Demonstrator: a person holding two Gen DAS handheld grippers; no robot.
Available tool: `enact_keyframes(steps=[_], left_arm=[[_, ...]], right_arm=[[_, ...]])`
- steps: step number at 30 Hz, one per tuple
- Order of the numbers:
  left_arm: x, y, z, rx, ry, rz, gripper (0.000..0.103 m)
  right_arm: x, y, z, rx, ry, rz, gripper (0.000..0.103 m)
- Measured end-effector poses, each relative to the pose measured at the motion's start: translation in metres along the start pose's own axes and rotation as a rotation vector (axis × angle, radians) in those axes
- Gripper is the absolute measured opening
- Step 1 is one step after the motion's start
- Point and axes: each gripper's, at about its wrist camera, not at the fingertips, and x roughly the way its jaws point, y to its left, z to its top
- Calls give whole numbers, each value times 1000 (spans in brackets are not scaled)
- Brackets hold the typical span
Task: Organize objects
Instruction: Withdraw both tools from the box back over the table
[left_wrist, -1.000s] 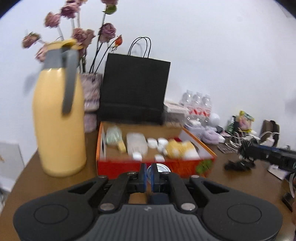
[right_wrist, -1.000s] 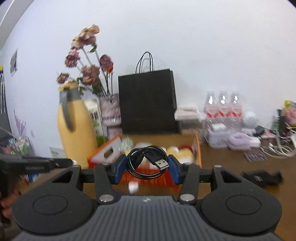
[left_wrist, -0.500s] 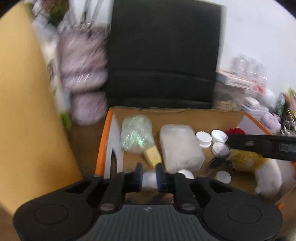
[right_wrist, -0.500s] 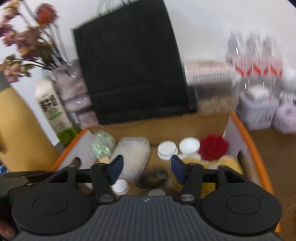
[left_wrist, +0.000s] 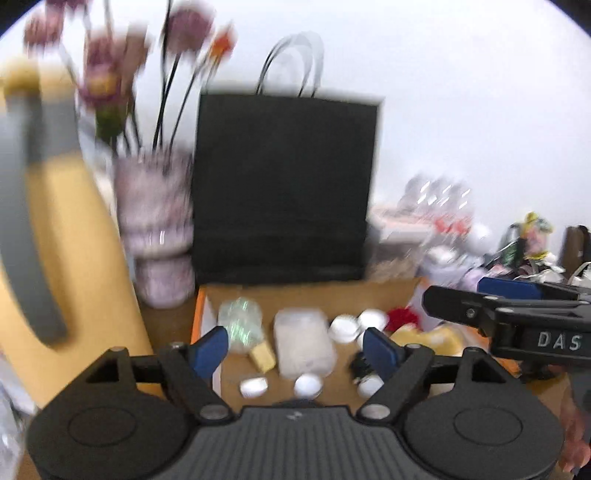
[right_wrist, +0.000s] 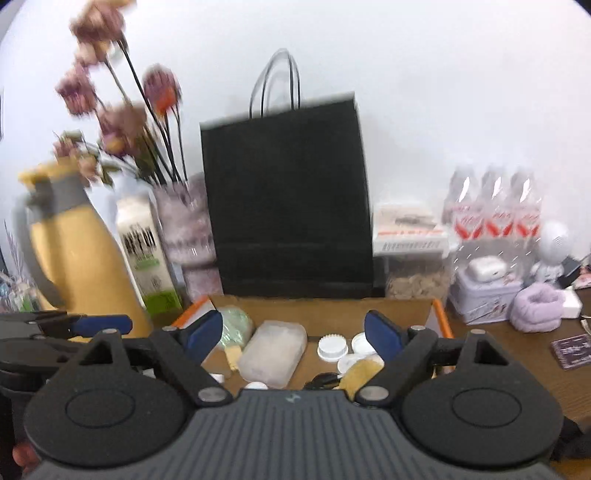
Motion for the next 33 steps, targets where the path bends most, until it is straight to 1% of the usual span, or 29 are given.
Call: enact_keyframes(steps=[1, 3, 5, 8, 10, 12, 14, 15, 17, 18, 19, 21, 25, 29, 33], left_arm=[[-14, -3, 2, 7, -38, -10, 82], [-49, -5, -2, 13, -93, -49, 96], [-80, -9, -11, 58, -103, -72, 99], [-122, -16, -37, 106, -103, -36, 99], [-150, -18, -64, 106, -100, -20, 101], [-174, -20, -94, 76, -76, 15, 103], [-193, -20, -129, 39, -37, 42, 103], [-201, -20, -145, 22, -24, 30, 103], [-212, -15, -175, 1, 5, -82, 103], [-213, -15, -185, 5, 47, -113, 103], [-214, -18, -191, 14, 83, -104, 103], [-221, -22, -195, 15, 99, -42, 103], [-236, -26, -188, -30, 65, 5, 103], [-239, -34, -176, -7, 44, 31, 103], [-236, -37, -175, -9, 63, 34, 103]], right_arm=[[-16, 4, 3, 5, -19, 14, 86], [-56, 8, 5, -23, -66, 30, 88], [-96, 10, -1, -46, -111, 18, 99], [-141, 9, -24, -33, -87, 18, 99], [-166, 12, -47, -31, -57, 35, 101], [-192, 21, -76, -52, -25, 13, 103], [-218, 31, -107, -73, -18, -12, 103], [-227, 35, -119, -78, -7, -3, 103], [-239, 43, -141, -97, 25, 36, 103], [-243, 46, -149, -110, 36, 49, 103], [-245, 48, -156, -125, 50, 52, 103], [-247, 49, -162, -150, 72, 33, 103], [-265, 38, -162, -144, 36, 41, 103], [-274, 23, -160, -117, 23, 3, 103], [-271, 11, -166, -76, 50, -32, 103]])
